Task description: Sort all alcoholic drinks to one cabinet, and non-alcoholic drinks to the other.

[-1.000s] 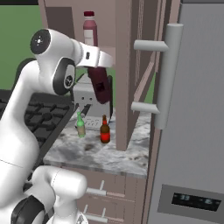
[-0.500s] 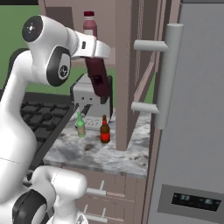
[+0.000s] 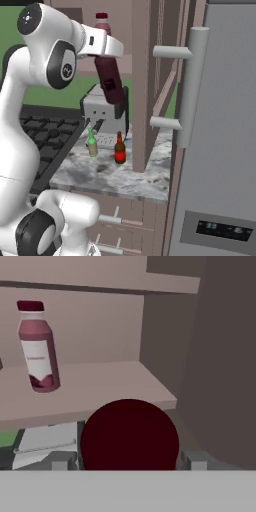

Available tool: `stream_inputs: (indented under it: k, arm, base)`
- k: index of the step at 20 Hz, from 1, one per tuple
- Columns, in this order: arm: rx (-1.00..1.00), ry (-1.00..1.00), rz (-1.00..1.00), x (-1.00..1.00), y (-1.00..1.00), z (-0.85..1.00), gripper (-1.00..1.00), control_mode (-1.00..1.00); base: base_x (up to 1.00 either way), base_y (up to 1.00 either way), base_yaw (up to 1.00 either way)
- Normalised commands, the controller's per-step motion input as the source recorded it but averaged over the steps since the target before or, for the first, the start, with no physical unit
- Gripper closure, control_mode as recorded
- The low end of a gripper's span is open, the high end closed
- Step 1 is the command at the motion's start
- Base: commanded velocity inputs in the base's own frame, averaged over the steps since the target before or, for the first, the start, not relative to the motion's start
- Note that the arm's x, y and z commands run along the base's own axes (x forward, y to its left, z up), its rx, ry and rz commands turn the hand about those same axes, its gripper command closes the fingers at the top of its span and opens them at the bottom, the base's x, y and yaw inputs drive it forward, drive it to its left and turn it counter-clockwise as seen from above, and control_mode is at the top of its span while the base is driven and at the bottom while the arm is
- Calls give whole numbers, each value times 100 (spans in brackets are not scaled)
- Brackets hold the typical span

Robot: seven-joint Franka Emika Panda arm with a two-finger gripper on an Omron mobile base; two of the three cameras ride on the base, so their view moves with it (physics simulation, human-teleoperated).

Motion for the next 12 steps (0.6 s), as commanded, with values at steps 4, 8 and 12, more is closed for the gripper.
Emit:
stream_inputs:
  k: [4, 8, 12]
  arm:
    - [0, 0, 0, -1, 6, 17, 100, -100]
    - [0, 0, 0, 0, 5, 18, 100, -100]
    - [0, 0, 0, 0, 3, 17, 100, -100]
  base:
    - [0, 0, 0]
    - [0, 0, 0]
    - [0, 0, 0]
